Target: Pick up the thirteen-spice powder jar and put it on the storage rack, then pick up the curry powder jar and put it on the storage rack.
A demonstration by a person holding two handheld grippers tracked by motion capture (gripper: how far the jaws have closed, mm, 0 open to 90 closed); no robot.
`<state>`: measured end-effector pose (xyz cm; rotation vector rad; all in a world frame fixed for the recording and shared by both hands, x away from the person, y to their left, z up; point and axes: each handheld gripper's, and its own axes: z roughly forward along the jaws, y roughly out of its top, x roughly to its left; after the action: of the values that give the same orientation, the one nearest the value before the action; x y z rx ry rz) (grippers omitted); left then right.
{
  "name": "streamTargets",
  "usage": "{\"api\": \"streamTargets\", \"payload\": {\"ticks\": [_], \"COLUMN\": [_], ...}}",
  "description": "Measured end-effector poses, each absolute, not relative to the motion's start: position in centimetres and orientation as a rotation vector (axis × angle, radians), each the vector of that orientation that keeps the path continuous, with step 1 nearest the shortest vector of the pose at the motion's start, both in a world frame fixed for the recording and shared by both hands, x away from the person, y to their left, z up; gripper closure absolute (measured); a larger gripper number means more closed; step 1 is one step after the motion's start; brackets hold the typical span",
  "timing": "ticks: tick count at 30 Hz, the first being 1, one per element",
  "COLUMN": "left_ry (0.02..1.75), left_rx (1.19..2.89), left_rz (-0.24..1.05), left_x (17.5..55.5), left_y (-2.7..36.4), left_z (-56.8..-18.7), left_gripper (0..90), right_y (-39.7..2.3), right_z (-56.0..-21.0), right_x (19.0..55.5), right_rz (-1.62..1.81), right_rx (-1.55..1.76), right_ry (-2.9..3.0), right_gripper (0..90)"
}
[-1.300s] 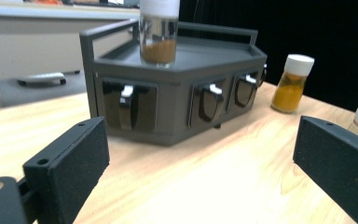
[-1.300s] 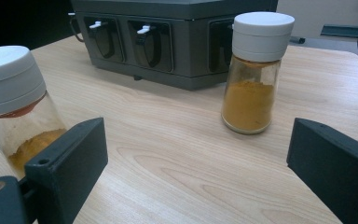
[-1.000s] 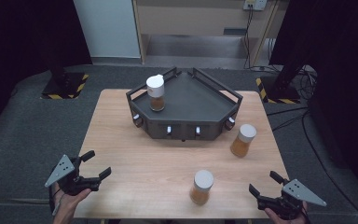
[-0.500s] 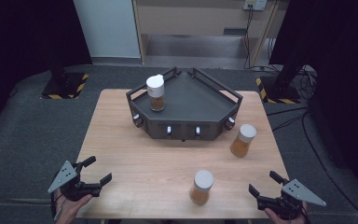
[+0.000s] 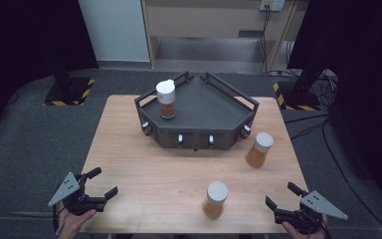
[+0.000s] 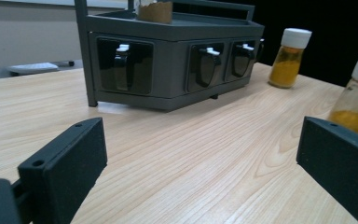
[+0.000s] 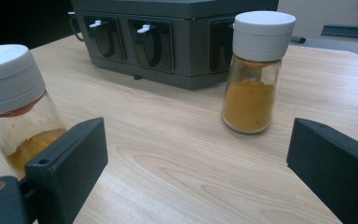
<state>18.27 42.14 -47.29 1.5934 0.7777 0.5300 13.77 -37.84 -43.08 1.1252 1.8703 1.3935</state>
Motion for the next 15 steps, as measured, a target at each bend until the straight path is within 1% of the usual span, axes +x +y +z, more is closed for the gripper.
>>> {"api": "streamTargets", "payload": {"ticks": [15], "left_ry": [0.761], "left_rx": [1.625], "left_rz": [0.511], "left_x": [18.6], "left_y": [41.85], "left_z": [-47.12], "left_gripper": [0.6], "right_y": [-37.87], "right_z": [-43.11], "right_x": [13.79], "right_rz": [1.398], "right_rx": [1.126], "right_ry": [1.87], "right_gripper": [5.0]}}
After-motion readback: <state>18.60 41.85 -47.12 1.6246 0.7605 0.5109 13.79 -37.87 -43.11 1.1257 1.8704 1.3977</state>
